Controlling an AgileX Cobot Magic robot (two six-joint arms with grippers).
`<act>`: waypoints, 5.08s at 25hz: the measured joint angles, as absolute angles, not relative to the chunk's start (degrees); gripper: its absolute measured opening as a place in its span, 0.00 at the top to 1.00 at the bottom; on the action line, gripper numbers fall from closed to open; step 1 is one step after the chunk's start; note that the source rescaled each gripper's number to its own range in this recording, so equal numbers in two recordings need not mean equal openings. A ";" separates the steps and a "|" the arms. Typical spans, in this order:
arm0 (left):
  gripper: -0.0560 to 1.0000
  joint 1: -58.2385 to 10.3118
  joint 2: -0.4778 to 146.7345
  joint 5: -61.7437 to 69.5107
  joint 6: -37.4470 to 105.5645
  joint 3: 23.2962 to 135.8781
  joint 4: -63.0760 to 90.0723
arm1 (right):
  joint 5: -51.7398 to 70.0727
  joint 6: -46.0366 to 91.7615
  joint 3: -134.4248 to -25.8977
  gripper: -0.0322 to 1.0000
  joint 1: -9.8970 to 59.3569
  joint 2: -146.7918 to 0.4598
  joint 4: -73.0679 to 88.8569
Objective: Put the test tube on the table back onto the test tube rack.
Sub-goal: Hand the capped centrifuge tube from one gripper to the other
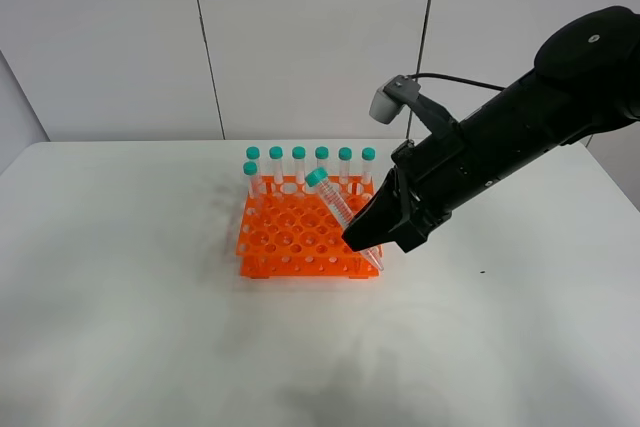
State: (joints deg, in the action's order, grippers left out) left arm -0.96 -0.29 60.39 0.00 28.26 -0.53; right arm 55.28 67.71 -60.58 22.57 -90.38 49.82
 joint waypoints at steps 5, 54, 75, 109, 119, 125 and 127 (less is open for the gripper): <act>0.18 -0.96 -0.29 60.39 0.00 28.33 -0.59 | 53.43 68.21 -60.45 0.97 22.57 -90.38 50.44; 0.18 -23.12 85.85 29.08 63.35 49.33 92.85 | 49.16 68.52 -60.45 0.97 22.57 -90.38 50.52; 0.18 -28.67 87.26 29.02 67.04 49.38 98.24 | 50.97 67.82 -60.45 0.97 22.57 -90.38 51.74; 0.94 -28.67 87.38 28.66 67.48 49.38 98.58 | 51.98 65.08 -60.45 0.97 22.57 -90.38 51.71; 0.94 -28.67 87.44 28.66 67.48 49.38 98.58 | 51.98 65.08 -60.45 0.97 22.57 -90.38 51.77; 0.94 -28.67 87.44 28.75 67.48 49.38 98.64 | 51.98 65.08 -60.45 0.94 22.57 -90.38 51.77; 0.94 -28.67 87.44 29.56 67.48 49.38 98.64 | 51.72 64.63 -60.45 0.76 22.57 -90.38 51.77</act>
